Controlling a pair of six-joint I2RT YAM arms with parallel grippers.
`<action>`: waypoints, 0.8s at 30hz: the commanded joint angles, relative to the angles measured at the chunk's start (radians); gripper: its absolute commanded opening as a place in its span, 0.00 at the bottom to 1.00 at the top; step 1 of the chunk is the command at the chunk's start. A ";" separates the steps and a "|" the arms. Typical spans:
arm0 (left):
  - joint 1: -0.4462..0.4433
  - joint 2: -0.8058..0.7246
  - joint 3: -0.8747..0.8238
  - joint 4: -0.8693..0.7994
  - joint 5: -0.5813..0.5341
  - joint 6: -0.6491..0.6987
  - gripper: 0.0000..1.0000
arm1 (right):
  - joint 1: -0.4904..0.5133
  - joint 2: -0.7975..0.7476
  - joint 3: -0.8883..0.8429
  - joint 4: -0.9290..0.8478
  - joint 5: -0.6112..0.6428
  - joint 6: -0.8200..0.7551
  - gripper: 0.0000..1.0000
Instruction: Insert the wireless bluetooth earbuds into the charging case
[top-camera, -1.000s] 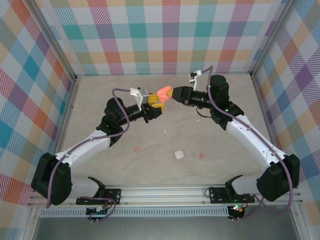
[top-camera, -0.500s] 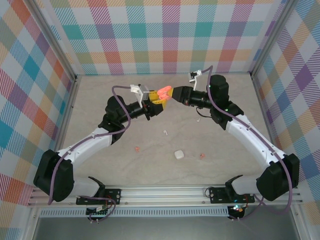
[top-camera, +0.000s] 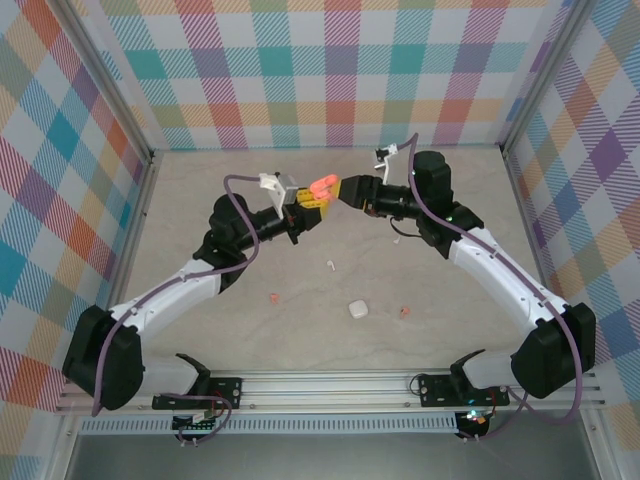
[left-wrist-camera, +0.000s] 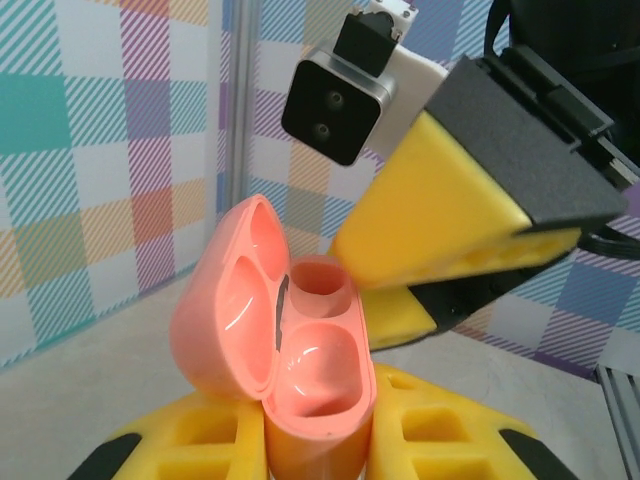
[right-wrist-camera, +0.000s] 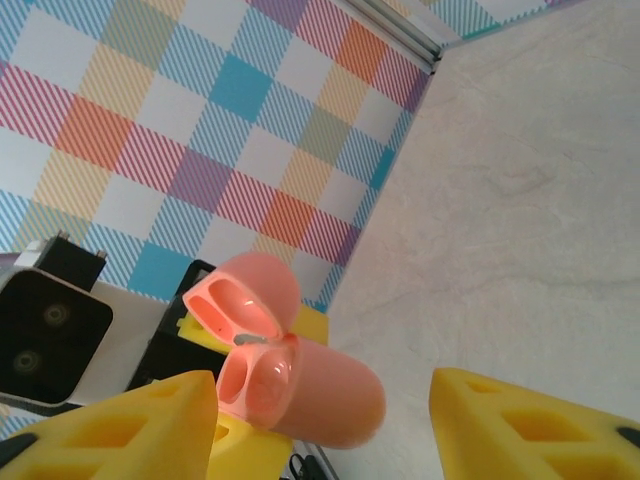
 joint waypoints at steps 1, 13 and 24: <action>0.016 -0.092 -0.066 -0.076 -0.076 0.037 0.16 | 0.003 -0.023 0.046 -0.075 0.030 -0.033 0.64; 0.043 -0.504 -0.250 -0.524 -0.244 0.151 0.16 | -0.002 -0.034 -0.018 -0.305 0.152 -0.061 0.59; 0.042 -0.818 -0.268 -0.836 -0.347 0.136 0.16 | 0.204 0.176 0.025 -0.564 0.425 -0.147 0.51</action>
